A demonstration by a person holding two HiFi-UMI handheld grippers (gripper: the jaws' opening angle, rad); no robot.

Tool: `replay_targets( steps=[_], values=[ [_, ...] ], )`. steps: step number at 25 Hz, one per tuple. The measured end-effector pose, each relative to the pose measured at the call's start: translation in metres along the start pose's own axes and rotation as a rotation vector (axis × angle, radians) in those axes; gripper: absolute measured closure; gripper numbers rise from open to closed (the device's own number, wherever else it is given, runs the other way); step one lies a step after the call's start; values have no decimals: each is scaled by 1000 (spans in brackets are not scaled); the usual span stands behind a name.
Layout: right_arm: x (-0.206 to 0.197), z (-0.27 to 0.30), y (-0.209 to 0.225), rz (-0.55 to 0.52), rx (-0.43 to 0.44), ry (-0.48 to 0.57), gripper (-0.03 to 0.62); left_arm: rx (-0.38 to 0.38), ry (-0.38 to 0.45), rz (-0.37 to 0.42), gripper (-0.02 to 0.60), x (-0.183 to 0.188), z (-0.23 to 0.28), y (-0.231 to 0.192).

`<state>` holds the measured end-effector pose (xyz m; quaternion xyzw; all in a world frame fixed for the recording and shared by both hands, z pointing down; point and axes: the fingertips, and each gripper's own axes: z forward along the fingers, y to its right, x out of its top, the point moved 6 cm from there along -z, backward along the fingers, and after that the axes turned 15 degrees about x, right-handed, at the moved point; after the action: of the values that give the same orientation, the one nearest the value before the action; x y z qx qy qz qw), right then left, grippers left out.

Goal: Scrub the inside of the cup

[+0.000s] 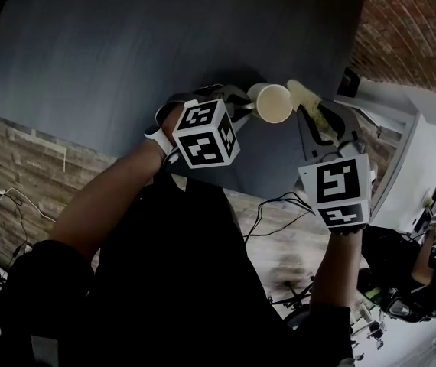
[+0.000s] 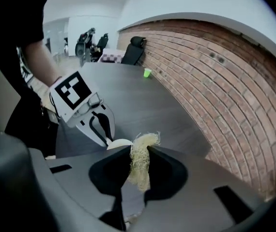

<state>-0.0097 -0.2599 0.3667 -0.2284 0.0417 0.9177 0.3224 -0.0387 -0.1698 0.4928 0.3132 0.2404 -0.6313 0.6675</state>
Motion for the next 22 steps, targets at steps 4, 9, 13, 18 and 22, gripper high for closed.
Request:
replay_targets(
  steps=[4, 9, 13, 18, 22],
  values=[
    [-1, 6, -8, 38, 94, 5, 511, 2, 0, 2, 518, -1, -2, 1],
    [-15, 68, -18, -213, 132, -225, 511, 2, -1, -2, 518, 0, -1, 1],
    [-25, 108, -15, -322, 210, -322, 511, 8, -4, -4, 518, 0, 0, 0],
    [-24, 107, -13, -164, 387, -309, 511, 17, -12, -11, 518, -1, 0, 0],
    [-13, 77, -10, 5, 524, -209, 511, 23, -15, -18, 518, -3, -1, -1]
  ],
)
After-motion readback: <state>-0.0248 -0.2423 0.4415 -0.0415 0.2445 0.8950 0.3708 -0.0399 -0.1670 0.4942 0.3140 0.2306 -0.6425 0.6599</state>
